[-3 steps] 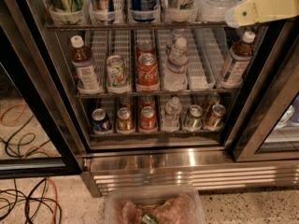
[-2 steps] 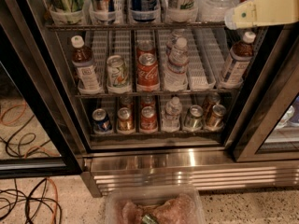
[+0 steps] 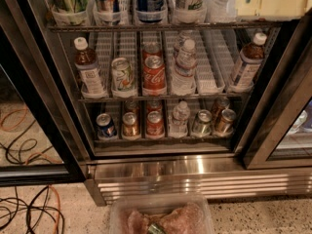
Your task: Pick water bottle from top shelf of fridge
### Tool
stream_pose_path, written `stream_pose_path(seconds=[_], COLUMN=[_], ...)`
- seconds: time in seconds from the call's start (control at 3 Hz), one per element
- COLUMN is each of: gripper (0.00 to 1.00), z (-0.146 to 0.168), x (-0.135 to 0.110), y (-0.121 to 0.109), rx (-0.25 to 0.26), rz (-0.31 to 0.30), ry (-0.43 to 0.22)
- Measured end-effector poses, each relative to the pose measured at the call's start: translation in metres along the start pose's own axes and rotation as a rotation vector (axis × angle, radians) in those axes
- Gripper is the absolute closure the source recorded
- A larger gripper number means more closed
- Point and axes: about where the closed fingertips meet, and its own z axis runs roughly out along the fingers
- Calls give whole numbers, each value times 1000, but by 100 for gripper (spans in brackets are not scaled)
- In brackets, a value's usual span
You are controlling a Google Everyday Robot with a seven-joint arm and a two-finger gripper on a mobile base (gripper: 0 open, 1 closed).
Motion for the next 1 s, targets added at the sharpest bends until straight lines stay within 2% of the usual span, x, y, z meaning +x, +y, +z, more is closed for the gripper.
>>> stream_pose_path(seconds=[0.33, 0.67, 1.0], gripper=[0, 17, 23], z=[-9, -20, -21], x=[-9, -18, -18], y=[9, 19, 20], rx=[-1, -1, -1], rz=[-15, -31, -31], ry=[-19, -40, -40])
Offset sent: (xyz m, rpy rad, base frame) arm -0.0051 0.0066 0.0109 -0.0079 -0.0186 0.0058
